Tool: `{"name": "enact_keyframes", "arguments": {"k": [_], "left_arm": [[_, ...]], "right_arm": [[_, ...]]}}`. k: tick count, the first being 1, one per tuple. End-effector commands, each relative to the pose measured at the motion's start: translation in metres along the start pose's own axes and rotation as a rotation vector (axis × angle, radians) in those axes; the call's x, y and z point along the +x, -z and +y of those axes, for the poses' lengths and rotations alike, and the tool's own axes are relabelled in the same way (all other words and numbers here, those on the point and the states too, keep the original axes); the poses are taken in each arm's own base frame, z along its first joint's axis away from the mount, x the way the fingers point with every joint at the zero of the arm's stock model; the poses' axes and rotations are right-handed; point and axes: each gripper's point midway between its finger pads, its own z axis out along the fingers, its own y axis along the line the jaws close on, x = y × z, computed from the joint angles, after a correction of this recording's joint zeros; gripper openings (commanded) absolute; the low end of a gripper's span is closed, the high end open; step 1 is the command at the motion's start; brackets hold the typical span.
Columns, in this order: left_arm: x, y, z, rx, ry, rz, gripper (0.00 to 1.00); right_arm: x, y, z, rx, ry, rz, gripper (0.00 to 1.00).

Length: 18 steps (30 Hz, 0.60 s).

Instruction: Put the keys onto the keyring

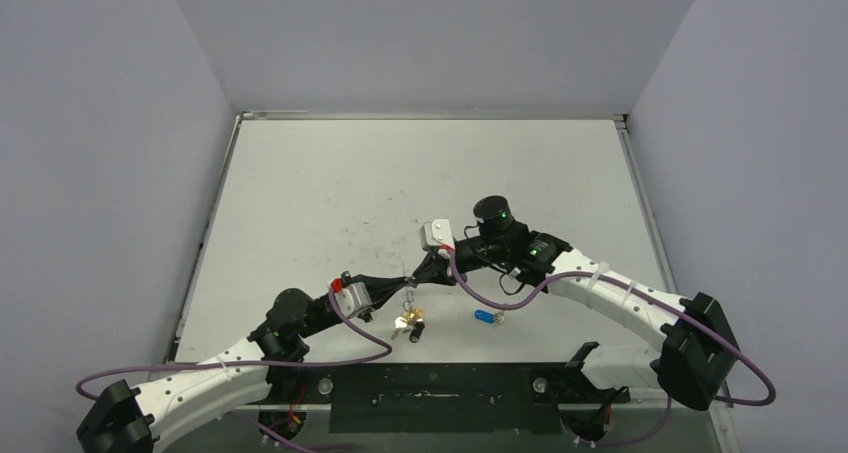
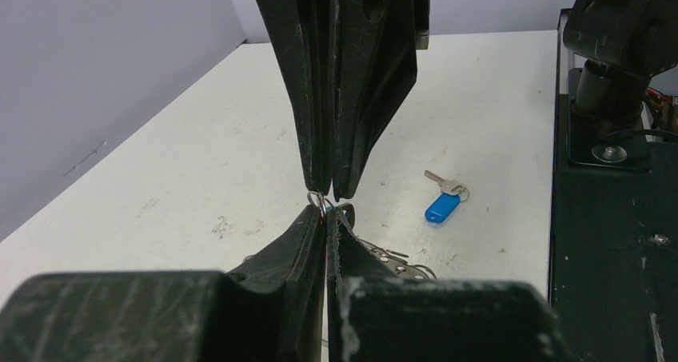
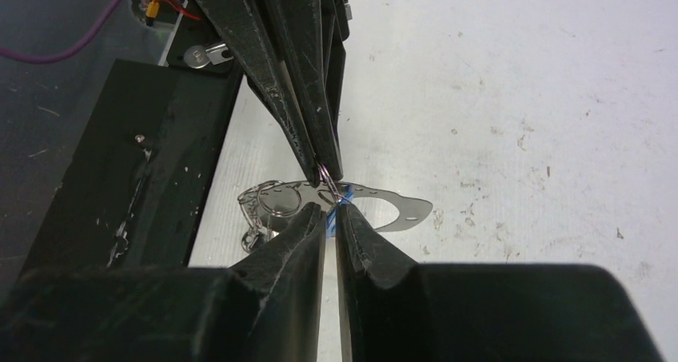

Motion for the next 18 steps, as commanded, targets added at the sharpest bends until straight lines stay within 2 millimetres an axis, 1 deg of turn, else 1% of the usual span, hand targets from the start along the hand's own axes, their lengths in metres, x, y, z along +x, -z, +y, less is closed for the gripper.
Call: {"name": "enact_keyframes", "arguments": {"k": [1, 3, 6, 8, 13, 16, 18], "left_arm": [[-0.029, -0.004, 0.002, -0.001, -0.022, -0.099, 0.00], [-0.029, -0.004, 0.003, -0.002, -0.022, -0.096, 0.00], [-0.028, -0.004, 0.002, 0.000, -0.021, -0.095, 0.00], [-0.028, -0.004, 0.003, -0.001, -0.022, -0.094, 0.00], [-0.028, -0.004, 0.003, -0.002, -0.021, -0.093, 0.00], [-0.027, -0.004, 0.003, -0.001, -0.020, -0.092, 0.00], [-0.028, -0.004, 0.003, -0.001, -0.022, -0.093, 0.00]], "right_arm": [[-0.007, -0.001, 0.001, -0.038, 0.049, -0.030, 0.12], [-0.006, -0.001, 0.002, -0.044, 0.048, -0.030, 0.12], [-0.005, -0.002, 0.003, -0.051, 0.044, -0.031, 0.07], [-0.003, -0.002, 0.002, -0.045, 0.035, -0.025, 0.07], [0.003, -0.002, -0.004, -0.004, -0.003, 0.010, 0.26], [0.007, -0.003, -0.005, 0.004, -0.018, 0.022, 0.33], [0.008, -0.005, -0.005, 0.007, -0.023, 0.029, 0.34]]}}
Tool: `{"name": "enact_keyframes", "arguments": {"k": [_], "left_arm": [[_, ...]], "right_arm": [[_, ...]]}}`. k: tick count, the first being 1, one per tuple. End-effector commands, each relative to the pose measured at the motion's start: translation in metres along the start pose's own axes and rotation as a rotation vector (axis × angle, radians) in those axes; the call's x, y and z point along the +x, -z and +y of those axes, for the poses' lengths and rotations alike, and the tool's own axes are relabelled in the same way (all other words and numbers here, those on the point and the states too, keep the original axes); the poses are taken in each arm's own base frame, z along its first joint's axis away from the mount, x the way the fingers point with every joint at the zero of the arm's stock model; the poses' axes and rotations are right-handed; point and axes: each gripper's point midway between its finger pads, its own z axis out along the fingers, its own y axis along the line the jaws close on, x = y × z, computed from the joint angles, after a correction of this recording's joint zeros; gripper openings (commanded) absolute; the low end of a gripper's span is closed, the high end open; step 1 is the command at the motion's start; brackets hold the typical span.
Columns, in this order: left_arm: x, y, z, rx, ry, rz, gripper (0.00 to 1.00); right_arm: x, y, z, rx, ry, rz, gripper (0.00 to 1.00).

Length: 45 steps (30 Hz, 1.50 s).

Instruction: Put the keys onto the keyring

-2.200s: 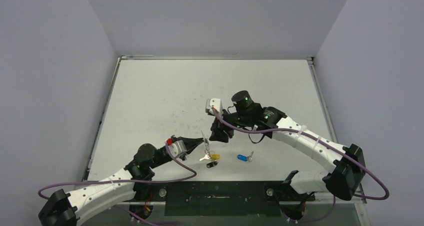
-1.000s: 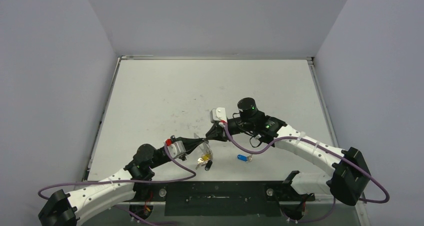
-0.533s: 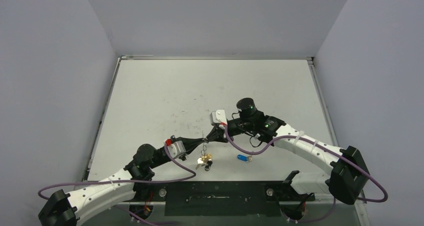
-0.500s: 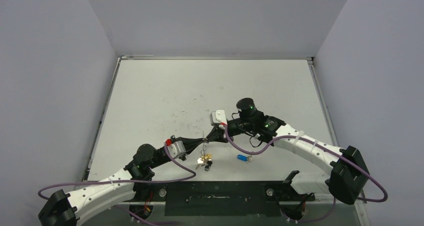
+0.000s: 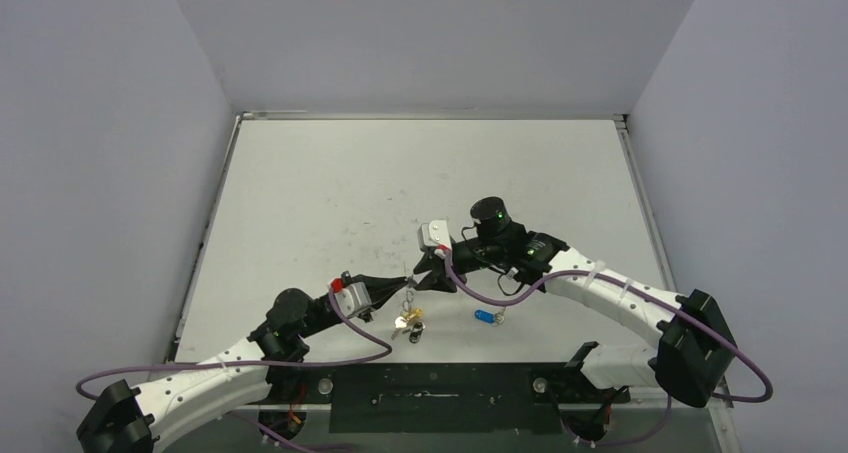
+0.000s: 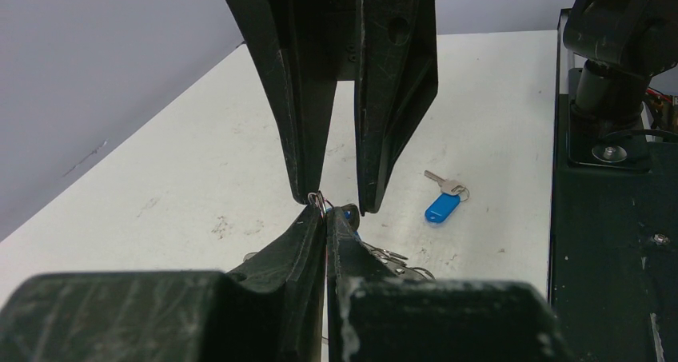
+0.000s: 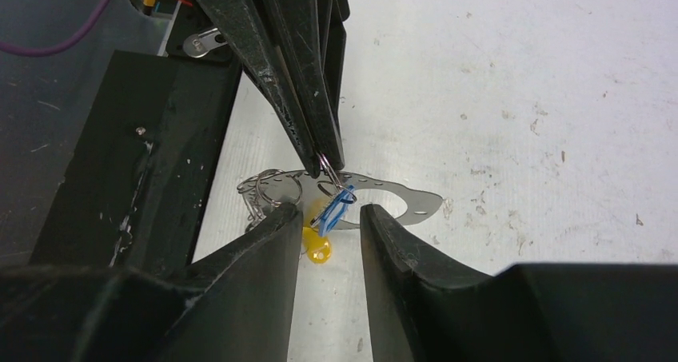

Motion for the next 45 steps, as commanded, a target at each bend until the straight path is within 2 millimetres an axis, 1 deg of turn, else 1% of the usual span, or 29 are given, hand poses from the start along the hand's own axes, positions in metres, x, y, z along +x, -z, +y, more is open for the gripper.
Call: {"name": "enact_keyframes", "arguments": {"k": [1, 5, 9, 12, 15, 16, 21, 25, 29, 32, 35, 40, 45], "left_arm": [[-0.028, -0.004, 0.003, -0.001, -0.023, -0.093, 0.00], [-0.028, -0.004, 0.003, 0.000, -0.022, -0.094, 0.00], [-0.028, -0.005, 0.003, -0.001, -0.022, -0.094, 0.00], [-0.028, -0.004, 0.003, -0.001, -0.023, -0.093, 0.00], [-0.027, -0.004, 0.003, -0.001, -0.021, -0.088, 0.00], [-0.027, -0.004, 0.003, -0.002, -0.021, -0.089, 0.00], [-0.028, -0.004, 0.003, -0.004, -0.025, -0.093, 0.00], [-0.029, -0.003, 0.004, -0.008, -0.025, -0.097, 0.00], [-0.030, -0.003, 0.004, -0.009, -0.028, -0.099, 0.00], [-0.030, -0.003, 0.004, -0.010, -0.027, -0.097, 0.00], [-0.029, -0.004, 0.003, -0.005, -0.024, -0.096, 0.00], [-0.029, -0.003, 0.003, -0.006, -0.023, -0.097, 0.00], [-0.029, -0.002, 0.003, -0.005, -0.022, -0.095, 0.00]], "right_arm": [[-0.003, -0.004, -0.007, 0.018, 0.010, -0.004, 0.35], [-0.003, -0.007, -0.009, 0.029, 0.003, 0.004, 0.34], [-0.001, -0.010, -0.009, 0.032, -0.009, 0.018, 0.31], [0.000, -0.011, -0.010, 0.042, -0.014, 0.022, 0.23], [0.002, -0.011, -0.012, 0.051, -0.024, 0.031, 0.10], [0.004, -0.011, -0.012, 0.054, -0.028, 0.037, 0.07], [0.015, -0.011, -0.011, 0.047, -0.049, 0.076, 0.00], [0.030, -0.010, -0.007, 0.042, -0.070, 0.124, 0.00], [0.038, -0.010, -0.005, 0.041, -0.082, 0.148, 0.00], [0.040, -0.013, -0.003, 0.039, -0.075, 0.165, 0.00], [0.038, -0.018, 0.001, 0.033, -0.043, 0.174, 0.00], [0.025, -0.020, 0.002, 0.045, -0.005, 0.135, 0.08], [0.014, -0.005, -0.007, 0.139, 0.025, 0.090, 0.24]]}}
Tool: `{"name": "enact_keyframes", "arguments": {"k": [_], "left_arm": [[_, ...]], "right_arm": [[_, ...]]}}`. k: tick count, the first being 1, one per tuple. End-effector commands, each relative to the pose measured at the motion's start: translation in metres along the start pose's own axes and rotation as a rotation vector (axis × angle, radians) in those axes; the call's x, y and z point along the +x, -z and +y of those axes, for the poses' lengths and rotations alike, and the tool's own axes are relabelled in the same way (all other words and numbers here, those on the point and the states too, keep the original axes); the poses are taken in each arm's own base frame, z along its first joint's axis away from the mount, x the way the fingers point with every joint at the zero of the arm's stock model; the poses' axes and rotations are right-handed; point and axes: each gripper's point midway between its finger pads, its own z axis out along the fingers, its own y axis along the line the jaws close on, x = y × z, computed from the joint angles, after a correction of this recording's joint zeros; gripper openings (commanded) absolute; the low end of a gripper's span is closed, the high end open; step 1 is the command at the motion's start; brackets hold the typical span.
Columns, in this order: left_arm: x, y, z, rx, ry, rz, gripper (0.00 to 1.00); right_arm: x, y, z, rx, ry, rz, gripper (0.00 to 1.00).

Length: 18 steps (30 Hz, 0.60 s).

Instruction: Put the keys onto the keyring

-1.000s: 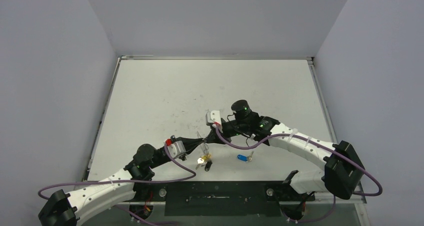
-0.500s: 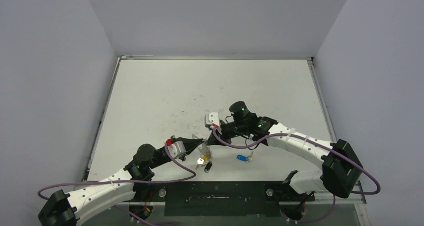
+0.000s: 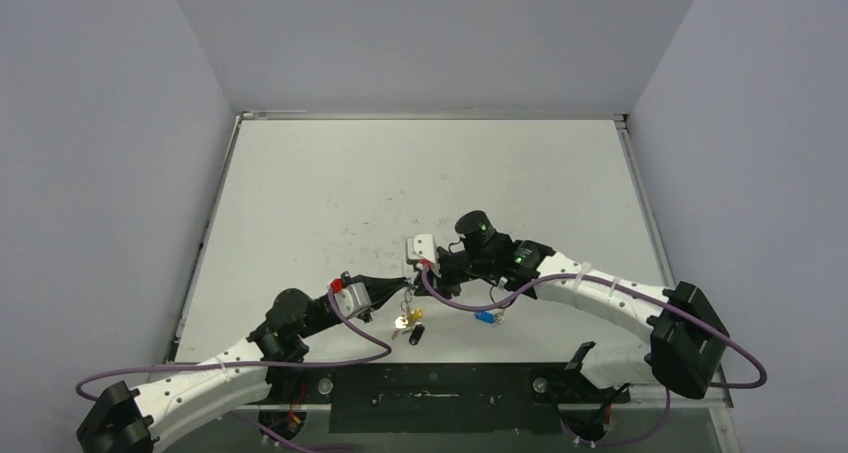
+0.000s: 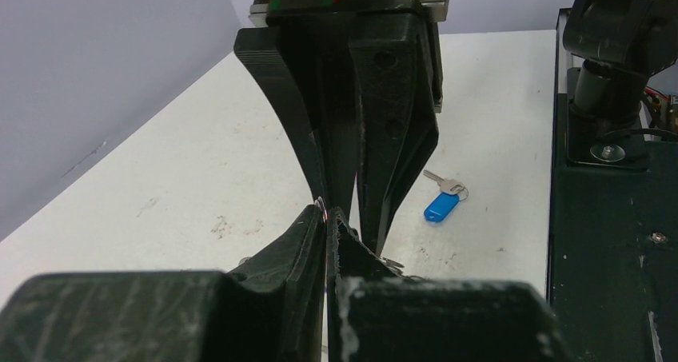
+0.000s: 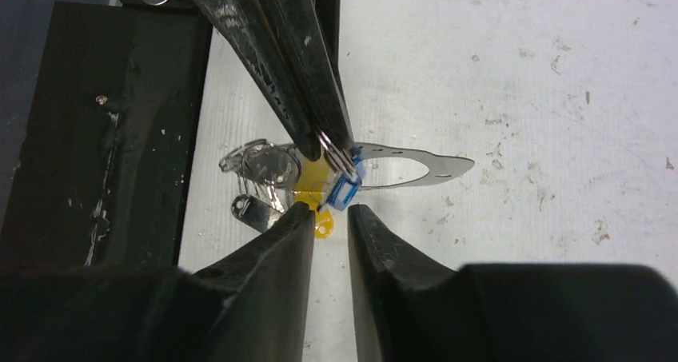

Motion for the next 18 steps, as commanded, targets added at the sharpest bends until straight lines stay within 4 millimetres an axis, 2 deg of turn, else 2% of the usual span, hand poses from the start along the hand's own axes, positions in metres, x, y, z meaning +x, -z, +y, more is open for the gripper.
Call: {"name": "enact_keyframes", "arguments": {"k": [1, 7, 13, 18], "left_arm": [[-0.029, -0.003, 0.004, -0.008, -0.025, -0.098, 0.00], [-0.028, -0.003, 0.003, -0.003, -0.021, -0.093, 0.00], [-0.029, -0.002, 0.002, -0.003, -0.021, -0.096, 0.00], [-0.029, -0.002, 0.002, -0.003, -0.019, -0.098, 0.00]], "right_arm": [[-0.021, 0.019, -0.013, 0.113, 0.058, -0.085, 0.27], [-0.043, 0.035, -0.017, 0.175, 0.108, -0.194, 0.43], [-0.064, 0.030, -0.018, 0.143, 0.102, -0.280, 0.38], [-0.073, 0.022, -0.019, 0.106, 0.097, -0.311, 0.34]]}}
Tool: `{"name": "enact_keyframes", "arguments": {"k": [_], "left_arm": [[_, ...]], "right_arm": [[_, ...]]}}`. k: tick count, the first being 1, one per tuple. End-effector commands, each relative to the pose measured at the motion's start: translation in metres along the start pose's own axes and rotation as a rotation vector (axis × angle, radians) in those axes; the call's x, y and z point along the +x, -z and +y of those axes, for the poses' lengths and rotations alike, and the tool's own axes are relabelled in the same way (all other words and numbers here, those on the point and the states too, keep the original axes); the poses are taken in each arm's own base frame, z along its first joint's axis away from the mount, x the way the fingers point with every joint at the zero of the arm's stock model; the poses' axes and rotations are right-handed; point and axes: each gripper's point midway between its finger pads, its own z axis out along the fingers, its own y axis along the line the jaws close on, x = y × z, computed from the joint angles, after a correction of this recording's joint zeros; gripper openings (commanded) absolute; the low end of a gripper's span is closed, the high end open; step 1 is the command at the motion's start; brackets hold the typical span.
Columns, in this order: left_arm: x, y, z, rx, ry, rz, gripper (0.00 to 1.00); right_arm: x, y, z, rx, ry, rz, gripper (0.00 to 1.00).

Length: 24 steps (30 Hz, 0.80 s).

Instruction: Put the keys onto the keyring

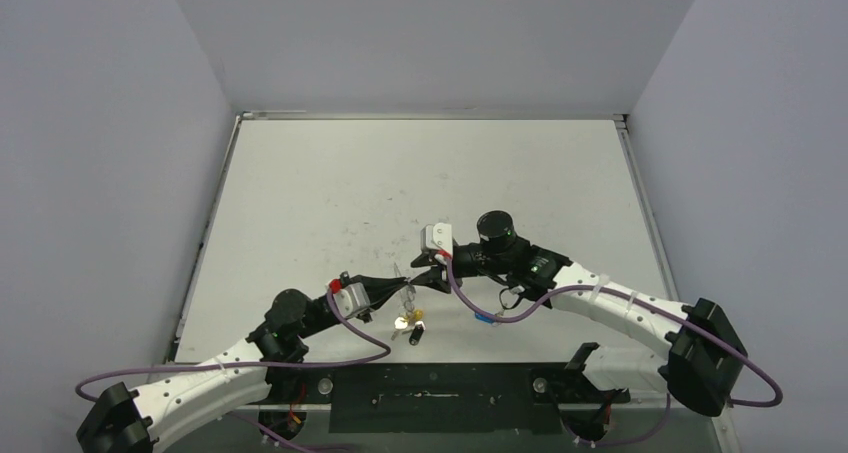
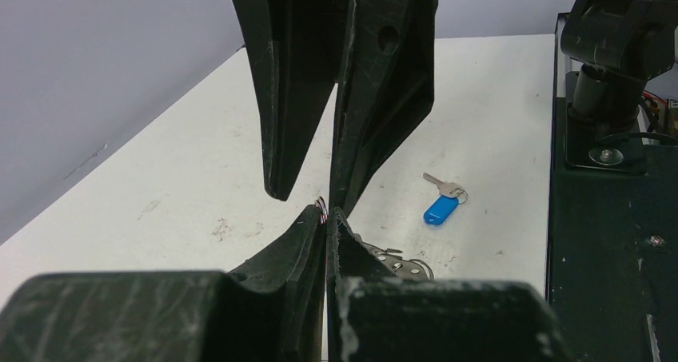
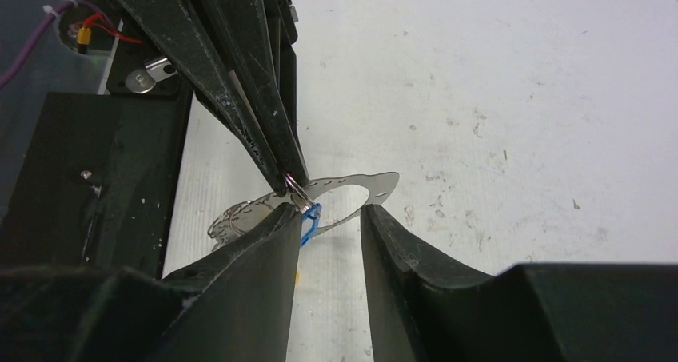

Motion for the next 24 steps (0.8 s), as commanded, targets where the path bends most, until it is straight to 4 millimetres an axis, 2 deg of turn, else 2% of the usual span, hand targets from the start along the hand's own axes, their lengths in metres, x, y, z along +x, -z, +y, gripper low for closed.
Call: {"name": "enact_keyframes", "arguments": {"k": [1, 7, 13, 21, 22, 24], "left_arm": [[-0.025, -0.003, 0.002, -0.002, -0.018, -0.085, 0.00], [-0.026, -0.003, 0.002, -0.002, -0.020, -0.088, 0.00], [-0.025, -0.003, 0.002, -0.002, -0.019, -0.085, 0.00], [-0.028, 0.000, 0.004, -0.013, -0.031, -0.083, 0.01], [-0.027, 0.001, 0.005, -0.018, -0.034, -0.071, 0.10], [-0.025, 0.003, 0.008, -0.028, -0.042, -0.035, 0.34]], "right_arm": [[-0.031, -0.009, -0.005, -0.032, 0.031, -0.112, 0.34], [-0.030, -0.015, 0.001, -0.085, 0.015, -0.123, 0.27], [-0.030, -0.015, 0.003, -0.096, 0.022, -0.127, 0.00], [-0.025, -0.005, -0.002, -0.057, 0.032, -0.034, 0.00], [-0.015, -0.001, 0.003, -0.067, 0.011, 0.032, 0.00], [-0.008, 0.005, 0.004, -0.056, 0.016, 0.125, 0.00]]}}
